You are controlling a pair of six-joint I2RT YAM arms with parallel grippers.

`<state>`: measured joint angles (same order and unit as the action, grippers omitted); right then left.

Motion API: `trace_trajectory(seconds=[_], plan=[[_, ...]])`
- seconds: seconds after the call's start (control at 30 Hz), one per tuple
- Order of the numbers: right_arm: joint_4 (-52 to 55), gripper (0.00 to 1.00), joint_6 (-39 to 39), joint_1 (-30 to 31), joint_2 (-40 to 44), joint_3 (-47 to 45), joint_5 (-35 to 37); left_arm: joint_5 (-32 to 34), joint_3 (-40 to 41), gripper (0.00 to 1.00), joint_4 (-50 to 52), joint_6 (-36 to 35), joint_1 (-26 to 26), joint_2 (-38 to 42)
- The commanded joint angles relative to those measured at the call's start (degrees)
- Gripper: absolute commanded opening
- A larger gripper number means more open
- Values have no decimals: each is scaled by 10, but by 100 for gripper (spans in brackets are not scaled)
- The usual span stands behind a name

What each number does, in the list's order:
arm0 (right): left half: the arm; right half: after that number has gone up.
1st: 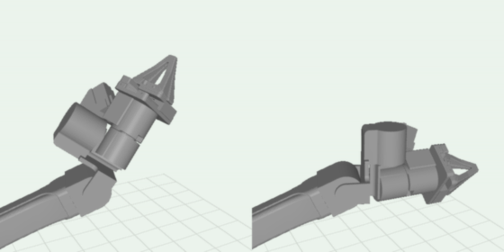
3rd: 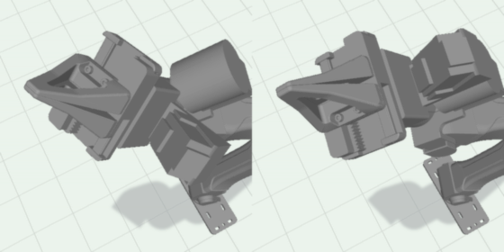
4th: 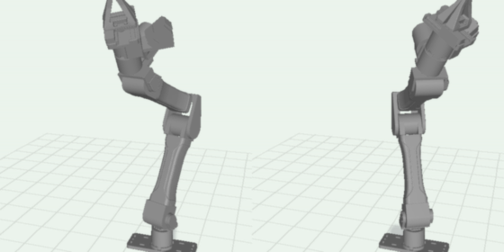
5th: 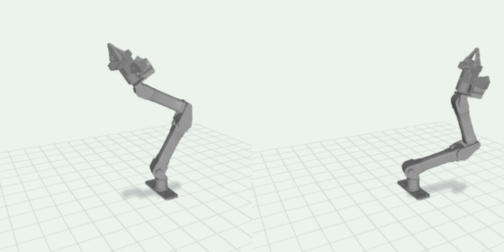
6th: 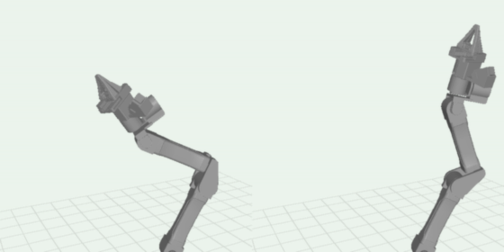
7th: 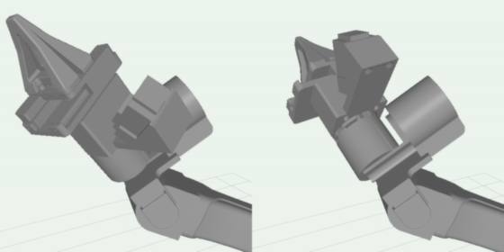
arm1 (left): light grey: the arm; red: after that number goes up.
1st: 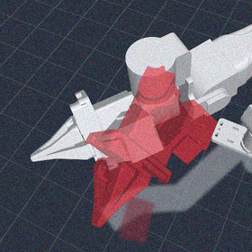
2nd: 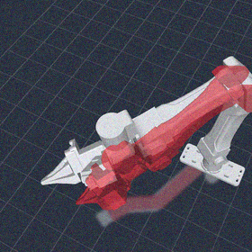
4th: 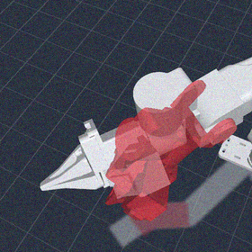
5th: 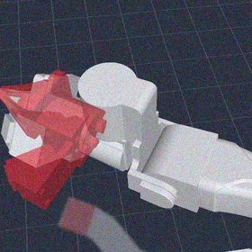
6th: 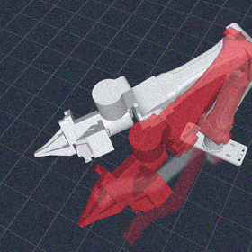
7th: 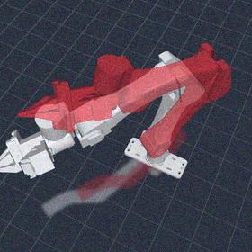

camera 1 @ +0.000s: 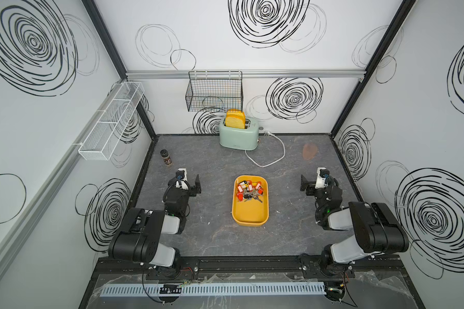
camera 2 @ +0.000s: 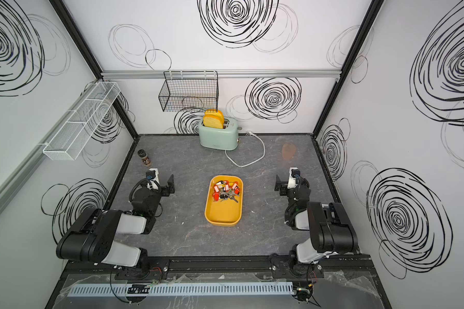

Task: Take the keys out of the storage box
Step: Pick up the key from the storage box.

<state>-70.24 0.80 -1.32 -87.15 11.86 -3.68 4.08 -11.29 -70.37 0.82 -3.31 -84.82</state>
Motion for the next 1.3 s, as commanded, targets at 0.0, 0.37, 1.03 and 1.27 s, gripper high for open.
trace_trajectory(seconds=[0.0,0.37,1.03,1.27], plan=[[-7,99,-8,0,1,8,-5,1,-9,98,-24,-8,0,9],[-6,99,-8,-2,1,8,-7,-15,-11,98,-23,-2,9,8],[403,99,245,15,147,196,53,72,-228,98,423,153,-15,84],[464,84,301,29,145,255,-70,-130,-264,99,487,289,33,84]])
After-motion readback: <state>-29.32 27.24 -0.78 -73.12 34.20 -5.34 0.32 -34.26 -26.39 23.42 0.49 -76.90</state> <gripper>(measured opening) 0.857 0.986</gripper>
